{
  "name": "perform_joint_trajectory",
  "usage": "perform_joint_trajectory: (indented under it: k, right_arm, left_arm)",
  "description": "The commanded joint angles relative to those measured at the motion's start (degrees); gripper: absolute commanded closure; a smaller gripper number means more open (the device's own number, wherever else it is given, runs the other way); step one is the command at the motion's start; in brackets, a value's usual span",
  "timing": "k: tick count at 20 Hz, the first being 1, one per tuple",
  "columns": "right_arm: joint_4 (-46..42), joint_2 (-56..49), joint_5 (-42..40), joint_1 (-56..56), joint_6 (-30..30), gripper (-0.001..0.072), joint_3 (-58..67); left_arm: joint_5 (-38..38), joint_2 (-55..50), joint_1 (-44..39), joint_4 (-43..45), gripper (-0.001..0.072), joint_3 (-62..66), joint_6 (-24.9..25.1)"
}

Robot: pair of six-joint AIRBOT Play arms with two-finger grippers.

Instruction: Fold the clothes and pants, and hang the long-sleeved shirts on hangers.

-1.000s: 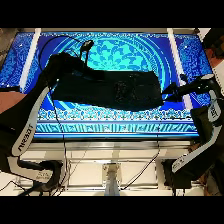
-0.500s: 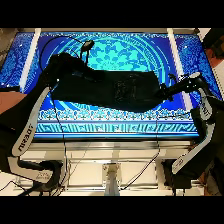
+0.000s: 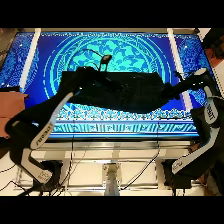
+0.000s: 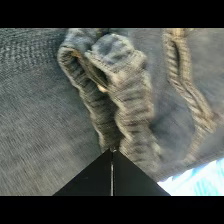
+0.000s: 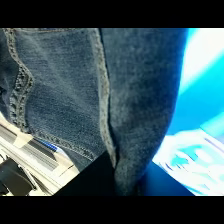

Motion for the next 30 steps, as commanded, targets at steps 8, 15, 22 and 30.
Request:
perform_joint_trajectory:
  k: [8,15,22,30]
  right_arm:
    - [-3.08,7.85,5.92,-10.58,1.05,0.0664,4.13]
    - [-2.99,7.85,10.82,-10.47,4.57,0.0664,19.02]
    - [-3.96,7.80,10.88,-5.14,9.40,0.0665,27.71]
    - [-7.13,7.04,-2.12,23.45,19.08,0.0666,27.36]
  left_arm:
    - [-13.14,-8.81,-6.93,0.02,0.0699,0.00,-7.13]
    - [-15.56,-9.97,-8.68,-1.73,0.0699,0.07,-10.27]
    - [-20.50,4.37,0.70,0.85,0.0699,0.07,-9.51]
    - [-18.29,20.59,18.80,2.62,0.0699,0.07,-6.75]
